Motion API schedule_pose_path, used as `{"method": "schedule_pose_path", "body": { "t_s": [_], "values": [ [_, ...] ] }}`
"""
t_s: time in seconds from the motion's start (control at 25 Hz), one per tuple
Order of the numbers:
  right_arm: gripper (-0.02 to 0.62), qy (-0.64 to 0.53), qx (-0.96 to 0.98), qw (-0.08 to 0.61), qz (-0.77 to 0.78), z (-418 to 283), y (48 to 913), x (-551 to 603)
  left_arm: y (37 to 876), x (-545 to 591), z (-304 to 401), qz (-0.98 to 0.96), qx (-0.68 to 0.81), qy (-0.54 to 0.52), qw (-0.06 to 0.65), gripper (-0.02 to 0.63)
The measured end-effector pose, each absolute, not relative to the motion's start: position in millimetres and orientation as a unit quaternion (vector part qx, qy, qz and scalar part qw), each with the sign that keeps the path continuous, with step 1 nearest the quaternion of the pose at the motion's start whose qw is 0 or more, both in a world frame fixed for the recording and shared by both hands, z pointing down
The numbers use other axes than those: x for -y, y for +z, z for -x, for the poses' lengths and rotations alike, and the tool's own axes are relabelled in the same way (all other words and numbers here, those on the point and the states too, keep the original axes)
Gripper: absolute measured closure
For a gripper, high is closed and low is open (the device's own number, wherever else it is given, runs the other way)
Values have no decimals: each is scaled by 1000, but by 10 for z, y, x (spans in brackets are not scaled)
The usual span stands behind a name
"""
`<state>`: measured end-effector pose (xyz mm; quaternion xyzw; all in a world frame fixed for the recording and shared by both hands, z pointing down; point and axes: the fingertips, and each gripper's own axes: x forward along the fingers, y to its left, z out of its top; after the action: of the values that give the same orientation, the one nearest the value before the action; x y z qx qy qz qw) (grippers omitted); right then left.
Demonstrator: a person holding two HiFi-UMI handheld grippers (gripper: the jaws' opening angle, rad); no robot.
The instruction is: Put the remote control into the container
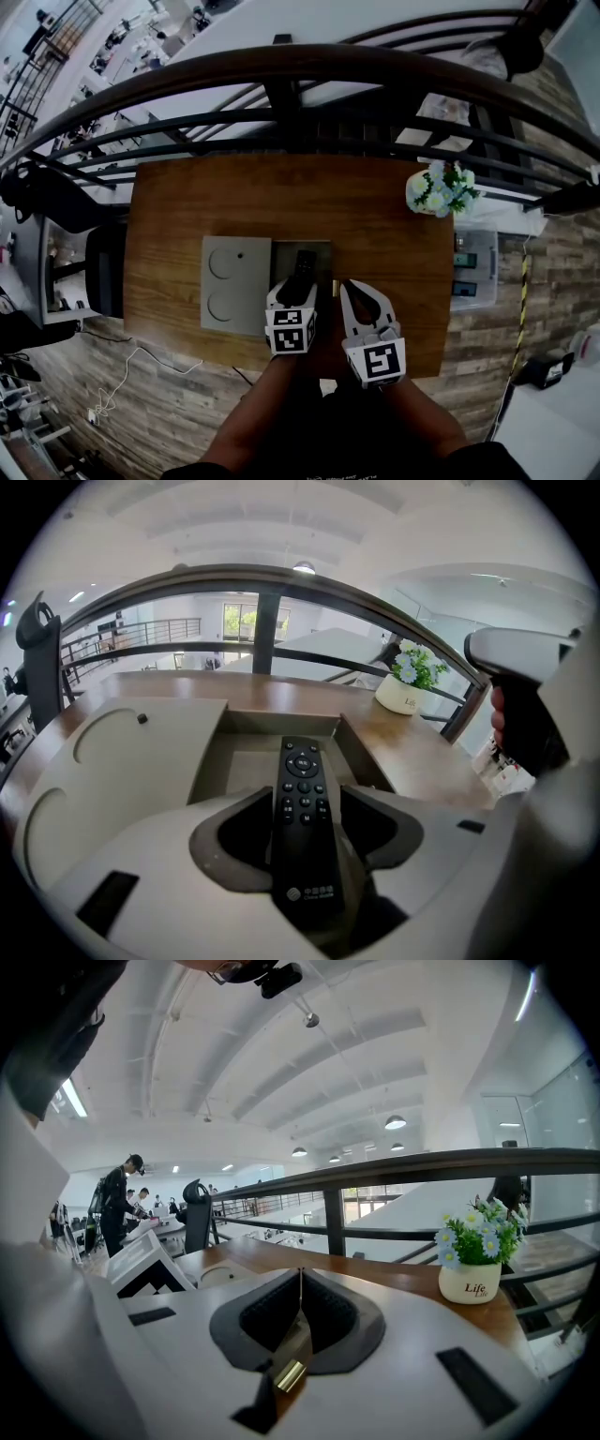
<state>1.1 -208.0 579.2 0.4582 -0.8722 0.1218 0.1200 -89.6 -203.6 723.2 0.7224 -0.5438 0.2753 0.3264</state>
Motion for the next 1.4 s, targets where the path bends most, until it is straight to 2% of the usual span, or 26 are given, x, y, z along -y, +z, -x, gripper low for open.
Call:
{"method": "schedule_pose_path", "body": {
  "t_s": [0.6, 0.84, 1.12, 1.4],
  "values": [
    [566, 89, 882, 87, -454, 124, 5397, 2010, 6255, 2094, 853, -767, 552, 214, 247, 391],
    [566, 74, 885, 82, -452, 194, 5182, 1946, 5781, 2006, 1010, -775, 565, 182, 215, 454],
    [566, 53, 888, 77, -450, 252, 4947, 1857, 5383, 1864, 1228, -776, 584, 162, 175, 589],
    [566, 19, 892, 62, -447, 339, 4616, 1806, 4748, 1715, 1359, -802, 582, 86, 105, 598]
  ]
}}
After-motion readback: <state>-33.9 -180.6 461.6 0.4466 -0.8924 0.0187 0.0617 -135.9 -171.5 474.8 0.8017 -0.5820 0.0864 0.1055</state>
